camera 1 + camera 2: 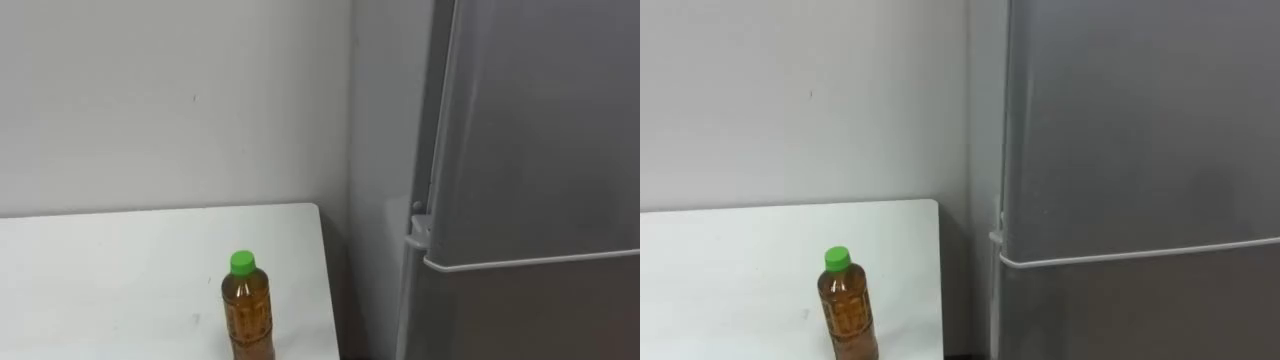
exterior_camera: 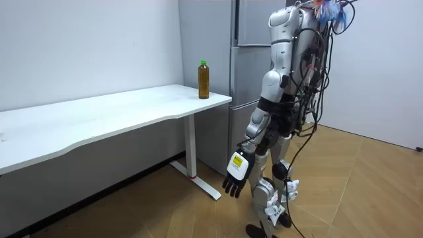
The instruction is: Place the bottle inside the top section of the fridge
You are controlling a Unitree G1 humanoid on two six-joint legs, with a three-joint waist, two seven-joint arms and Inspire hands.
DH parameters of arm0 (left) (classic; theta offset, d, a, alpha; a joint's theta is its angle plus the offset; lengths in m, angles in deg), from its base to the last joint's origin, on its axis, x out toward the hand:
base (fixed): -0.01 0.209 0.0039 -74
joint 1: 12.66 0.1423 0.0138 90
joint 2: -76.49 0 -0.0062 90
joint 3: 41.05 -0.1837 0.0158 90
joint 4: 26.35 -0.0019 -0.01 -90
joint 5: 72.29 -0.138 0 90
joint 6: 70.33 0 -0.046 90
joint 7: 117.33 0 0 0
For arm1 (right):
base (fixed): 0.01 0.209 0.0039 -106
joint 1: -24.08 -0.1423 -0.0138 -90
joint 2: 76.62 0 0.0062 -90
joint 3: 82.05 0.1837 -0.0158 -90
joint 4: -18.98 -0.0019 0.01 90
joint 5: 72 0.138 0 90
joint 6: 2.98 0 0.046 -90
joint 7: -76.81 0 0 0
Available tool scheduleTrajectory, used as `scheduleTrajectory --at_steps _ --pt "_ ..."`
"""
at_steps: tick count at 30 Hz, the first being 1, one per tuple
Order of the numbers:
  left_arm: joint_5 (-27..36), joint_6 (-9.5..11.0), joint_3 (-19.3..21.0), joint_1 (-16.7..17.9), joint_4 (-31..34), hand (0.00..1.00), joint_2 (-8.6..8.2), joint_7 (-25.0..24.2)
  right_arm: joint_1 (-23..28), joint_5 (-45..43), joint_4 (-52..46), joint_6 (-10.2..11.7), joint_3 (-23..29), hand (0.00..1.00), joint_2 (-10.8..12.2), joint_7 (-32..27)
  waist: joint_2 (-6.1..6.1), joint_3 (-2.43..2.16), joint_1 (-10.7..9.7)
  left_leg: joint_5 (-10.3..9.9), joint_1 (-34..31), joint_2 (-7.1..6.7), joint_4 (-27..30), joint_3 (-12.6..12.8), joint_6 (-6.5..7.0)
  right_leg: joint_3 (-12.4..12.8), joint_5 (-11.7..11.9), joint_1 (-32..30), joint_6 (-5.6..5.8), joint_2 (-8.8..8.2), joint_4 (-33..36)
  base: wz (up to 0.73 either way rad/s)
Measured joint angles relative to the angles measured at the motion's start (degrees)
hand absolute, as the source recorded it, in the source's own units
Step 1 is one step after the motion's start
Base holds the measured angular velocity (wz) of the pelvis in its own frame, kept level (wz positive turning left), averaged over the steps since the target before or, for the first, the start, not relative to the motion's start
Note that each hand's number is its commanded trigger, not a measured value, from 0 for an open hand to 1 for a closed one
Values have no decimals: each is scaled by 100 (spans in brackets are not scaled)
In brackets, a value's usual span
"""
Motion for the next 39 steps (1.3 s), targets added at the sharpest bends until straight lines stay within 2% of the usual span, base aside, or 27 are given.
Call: scheduleTrajectory --at_steps 2,11,15,17,20,23,25,26,28,31,32,34,39 --pt "-8 15 115 25 21 0 -22 112 -35 -38 48 -2 20 0 -6 71 3 -41 10 2 10 -7 8 -10 -1 -11 1 16 0 36 5 0" --pt "16 137 261 30 173 0 -60 398 -14 -46 73 -6 88 0 -18 240 -18 -43 14 1 52 -21 -26 -13 -1 1 0 72 5 37 -79 -1" --pt "447 344 341 19 196 0 -57 589 -28 -184 81 -10 94 0 -9 226 -69 -29 33 1 79 -68 -33 -100 -1 -3 -6 145 10 33 -94 3" --pt "710 375 364 74 188 0 -59 723 -29 -250 80 -17 106 0 3 183 -100 -7 54 0 158 -71 -48 -98 -1 -2 -15 204 17 31 -108 0" --pt "1223 380 545 119 169 0 -79 881 -30 -281 103 -71 196 0 7 180 -107 -6 58 -2 161 -67 -94 -130 1 -1 -33 200 27 32 -100 6" --pt "1641 396 702 205 177 0 -73 1030 -28 -234 132 -110 216 0 0 179 -90 -11 86 -5 173 -64 -91 -138 6 19 -33 198 27 34 -95 0" --pt "2106 404 1045 255 410 0 -37 1197 -45 -282 103 -133 310 0 0 174 -23 -46 84 -5 158 -68 -78 -189 6 4 -33 202 27 35 -92 9" --pt "2236 409 1141 252 458 0 -15 1244 -46 -312 105 -140 370 0 0 170 -20 -45 84 -5 153 -69 -76 -216 6 -3 -33 203 27 33 -91 14" --pt "2531 553 1412 258 697 0 28 1505 -32 -495 115 -137 557 0 -22 101 50 -46 104 -5 160 -75 -67 -262 7 11 -33 210 27 29 -82 6" --pt "2753 719 1533 165 932 0 45 1804 -43 -681 113 -130 673 0 -43 57 121 -9 109 -4 185 -84 -97 -268 9 13 -33 221 27 22 -69 0" --pt "2821 751 1533 163 1036 0 45 1859 -44 -712 105 -121 704 0 -47 56 143 -10 109 -4 186 -86 -104 -268 10 13 -33 218 28 22 -70 -4" --pt "2950 970 1567 158 1503 0 47 2036 -24 -905 17 -66 794 0 -54 57 197 -8 106 -3 202 -90 -135 -268 10 14 -37 221 27 22 -69 -2" --pt "2990 1303 1643 48 2539 0 56 2361 -12 -957 -45 74 866 0 -70 34 228 -16 146 -3 151 -94 -130 -273 9 14 -38 169 24 33 -67 -2"
